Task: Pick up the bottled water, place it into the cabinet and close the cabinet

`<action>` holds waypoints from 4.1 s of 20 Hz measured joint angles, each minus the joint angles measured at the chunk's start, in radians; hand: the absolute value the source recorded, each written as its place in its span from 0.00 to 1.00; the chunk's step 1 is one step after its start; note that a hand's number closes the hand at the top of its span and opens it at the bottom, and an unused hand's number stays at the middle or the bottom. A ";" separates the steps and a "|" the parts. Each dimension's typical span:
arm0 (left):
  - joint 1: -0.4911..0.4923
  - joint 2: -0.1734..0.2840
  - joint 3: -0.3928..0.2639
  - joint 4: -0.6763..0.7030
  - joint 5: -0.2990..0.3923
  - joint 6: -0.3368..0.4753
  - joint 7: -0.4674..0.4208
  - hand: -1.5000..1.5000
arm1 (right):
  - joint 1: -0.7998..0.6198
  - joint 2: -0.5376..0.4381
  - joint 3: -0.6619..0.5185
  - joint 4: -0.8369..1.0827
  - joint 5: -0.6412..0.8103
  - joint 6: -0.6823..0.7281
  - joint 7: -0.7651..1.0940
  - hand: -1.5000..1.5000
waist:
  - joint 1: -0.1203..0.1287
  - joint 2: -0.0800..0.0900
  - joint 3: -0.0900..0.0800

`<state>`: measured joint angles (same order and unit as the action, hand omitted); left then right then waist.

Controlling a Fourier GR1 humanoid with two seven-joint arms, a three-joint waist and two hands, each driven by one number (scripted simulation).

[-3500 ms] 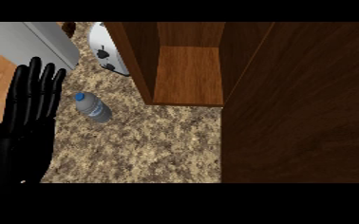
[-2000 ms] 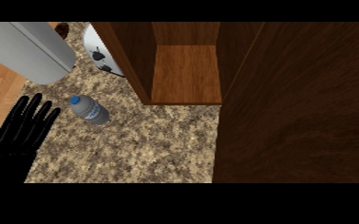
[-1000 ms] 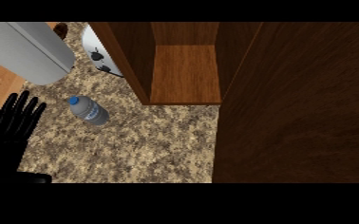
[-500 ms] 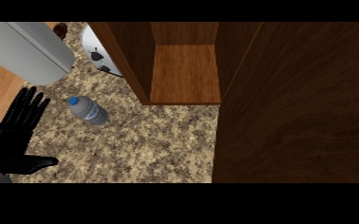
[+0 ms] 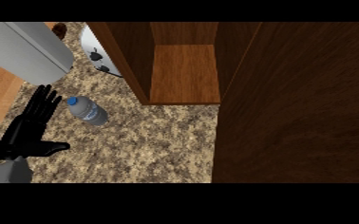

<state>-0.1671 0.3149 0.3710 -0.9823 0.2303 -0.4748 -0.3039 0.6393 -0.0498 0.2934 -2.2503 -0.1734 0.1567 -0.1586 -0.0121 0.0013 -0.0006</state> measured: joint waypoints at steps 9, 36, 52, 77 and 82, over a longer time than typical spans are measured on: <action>-0.160 0.045 0.018 0.408 -0.052 -0.044 -0.162 0.00 | 0.028 -0.014 0.015 0.005 -0.009 0.005 -0.027 0.00 | -0.009 0.002 -0.001; -0.348 0.015 0.022 0.810 -0.106 -0.105 -0.296 0.00 | -0.004 -0.025 0.036 0.026 -0.003 -0.010 -0.029 0.00 | -0.024 0.010 -0.004; -0.364 -0.046 0.005 0.777 -0.106 -0.177 -0.261 1.00 | -0.031 -0.035 0.016 0.072 -0.038 0.002 -0.049 0.00 | -0.022 0.010 -0.002; -0.224 -0.126 0.034 0.643 -0.011 -0.095 -0.343 1.00 | -0.007 -0.048 0.021 0.072 -0.029 -0.021 -0.059 0.00 | 0.005 -0.002 0.000; -0.214 -0.152 0.029 0.571 0.037 -0.113 -0.278 1.00 | -0.019 -0.047 0.024 0.103 -0.024 -0.017 -0.086 0.00 | 0.009 -0.003 0.001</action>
<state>-0.3812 0.1626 0.3998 -0.4115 0.2673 -0.5880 -0.5821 0.6206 -0.0972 0.3170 -2.1471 -0.1971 0.1394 -0.2445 -0.0030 -0.0021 0.0002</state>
